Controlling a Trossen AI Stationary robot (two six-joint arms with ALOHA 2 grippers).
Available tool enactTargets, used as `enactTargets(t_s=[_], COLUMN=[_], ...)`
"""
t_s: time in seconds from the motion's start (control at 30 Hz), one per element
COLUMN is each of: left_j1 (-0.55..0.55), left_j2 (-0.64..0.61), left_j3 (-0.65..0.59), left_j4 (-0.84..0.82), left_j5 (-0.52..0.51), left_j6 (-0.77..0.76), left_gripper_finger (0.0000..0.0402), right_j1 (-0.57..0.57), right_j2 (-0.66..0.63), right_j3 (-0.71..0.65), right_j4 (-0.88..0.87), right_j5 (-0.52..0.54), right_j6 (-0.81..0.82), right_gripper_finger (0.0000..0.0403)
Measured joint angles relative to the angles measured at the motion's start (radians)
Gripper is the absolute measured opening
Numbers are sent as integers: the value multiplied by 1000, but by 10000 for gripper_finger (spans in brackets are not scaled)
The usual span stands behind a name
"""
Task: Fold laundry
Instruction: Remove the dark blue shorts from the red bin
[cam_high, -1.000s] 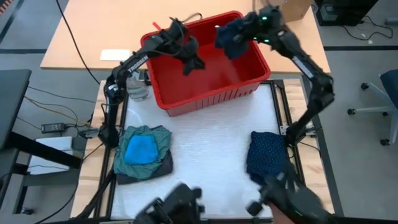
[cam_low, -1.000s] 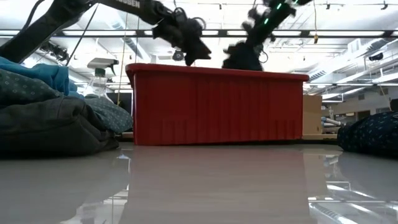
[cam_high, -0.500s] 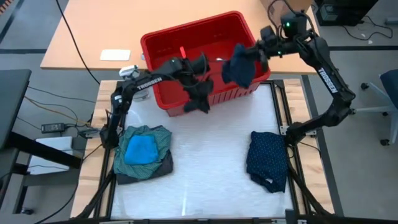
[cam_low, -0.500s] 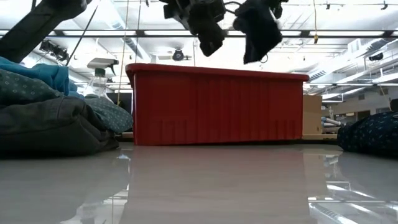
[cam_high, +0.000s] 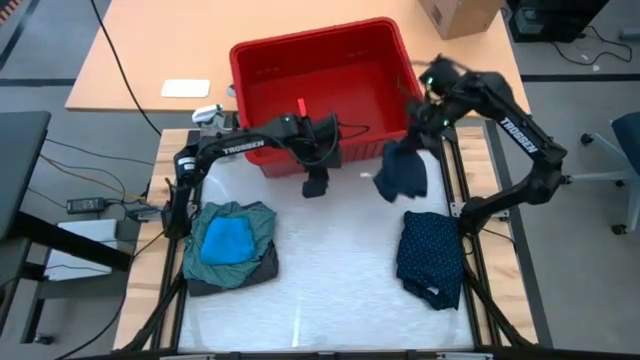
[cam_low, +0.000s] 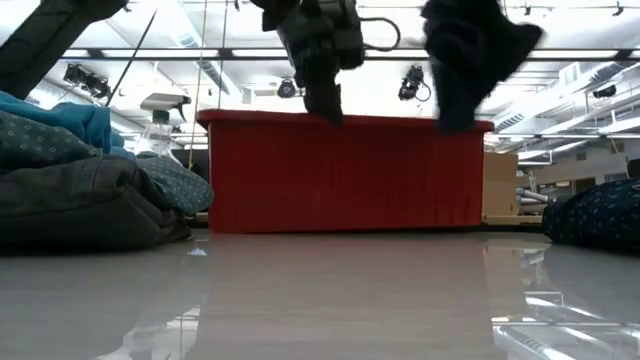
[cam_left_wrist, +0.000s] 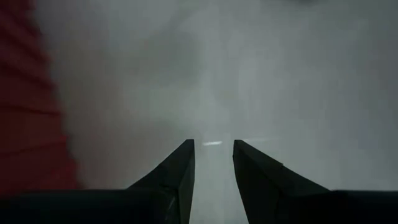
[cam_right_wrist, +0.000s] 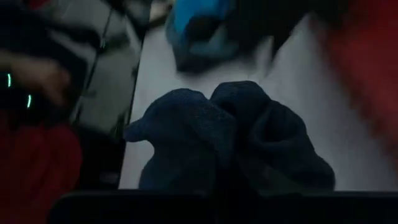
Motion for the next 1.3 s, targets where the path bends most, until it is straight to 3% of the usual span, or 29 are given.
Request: enactTargets(t_s=[0.1, 0.2, 0.37, 0.57, 0.73, 0.93, 1.07, 1.2, 1.3], left_j1=[42, 100, 213, 329, 334, 283, 236, 220, 223], left_j2=[1, 6, 5, 9, 6, 1, -2, -4, -4], left_j3=[12, 22, 30, 44, 170, 332, 374, 332, 211], left_j4=[19, 62, 247, 475, 357, 158, 71, 11, 8], left_j5=[-86, -107, -60, -112, -68, -45, -39, -38, -41], left_j6=[-6, 1, -28, -132, -328, -327, -239, -190, -145], left_gripper_finger=[114, 113, 113, 114, 114, 114, 114, 114, 114], right_j1=[39, 62, 75, 101, 138, 183, 169, 128, 106], right_j2=[-16, -39, -52, -36, 14, 162, 286, 360, 360], right_j3=[-71, -151, -279, -450, -591, -726, -735, -705, -701], right_j4=[-28, 25, 195, 454, 673, 968, 1050, 1000, 1003], right_j5=[63, 122, 122, 116, 78, 52, 158, 213, 430], right_j6=[-30, -27, 35, 150, 231, 334, 484, 550, 566], right_gripper_finger=[30, 30, 30, 30, 30, 30, 45, 99, 146])
